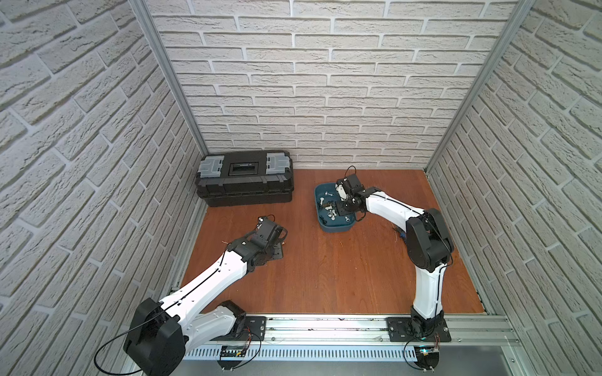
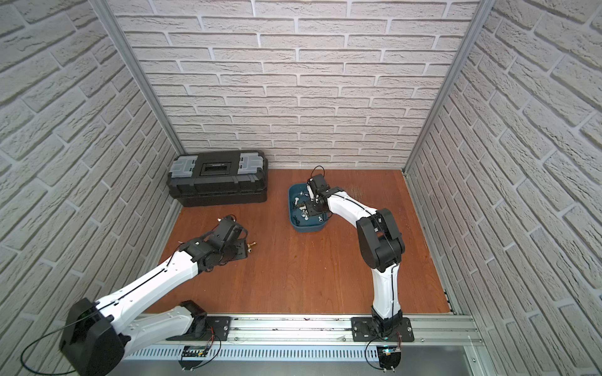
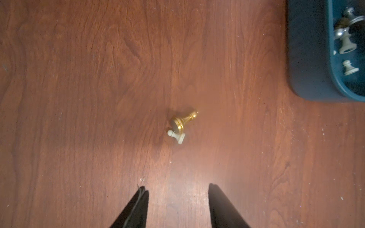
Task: Put the chess pieces into the storage box
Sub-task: Place the chess piece in the storage box, then pick up the chess piece at the center of the board.
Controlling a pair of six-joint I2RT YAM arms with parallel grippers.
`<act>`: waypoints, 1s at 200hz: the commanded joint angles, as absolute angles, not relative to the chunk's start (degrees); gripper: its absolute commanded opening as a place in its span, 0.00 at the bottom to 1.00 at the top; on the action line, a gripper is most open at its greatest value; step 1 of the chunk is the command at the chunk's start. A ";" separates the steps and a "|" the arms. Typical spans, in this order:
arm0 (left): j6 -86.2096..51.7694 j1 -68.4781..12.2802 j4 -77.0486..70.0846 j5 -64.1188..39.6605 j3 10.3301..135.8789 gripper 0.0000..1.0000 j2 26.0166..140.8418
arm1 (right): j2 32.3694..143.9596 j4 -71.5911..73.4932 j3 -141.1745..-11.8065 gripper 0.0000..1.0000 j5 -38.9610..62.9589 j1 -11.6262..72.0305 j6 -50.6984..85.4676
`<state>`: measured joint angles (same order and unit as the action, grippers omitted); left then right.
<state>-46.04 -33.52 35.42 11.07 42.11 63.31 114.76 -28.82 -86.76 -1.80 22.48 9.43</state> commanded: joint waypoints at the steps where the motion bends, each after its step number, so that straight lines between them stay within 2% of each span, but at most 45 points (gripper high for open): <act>1: -45.00 -33.84 33.53 11.34 43.94 0.53 65.02 | 110.47 -26.80 -85.51 0.35 -0.23 22.24 9.80; 43: -44.05 -33.84 32.96 11.73 45.03 0.53 67.21 | 109.53 -26.88 -84.98 0.39 0.50 22.32 10.19; 93: -40.94 -30.95 30.70 10.74 45.87 0.52 70.91 | 103.98 -25.60 -82.17 0.40 2.23 22.66 11.72; 200: -33.86 -25.23 25.53 2.88 50.09 0.50 87.26 | 93.28 -18.86 -66.43 0.40 4.54 25.96 15.98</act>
<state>-36.34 -25.93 28.60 6.68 48.27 84.88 96.07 -21.91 -68.14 4.01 25.15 14.81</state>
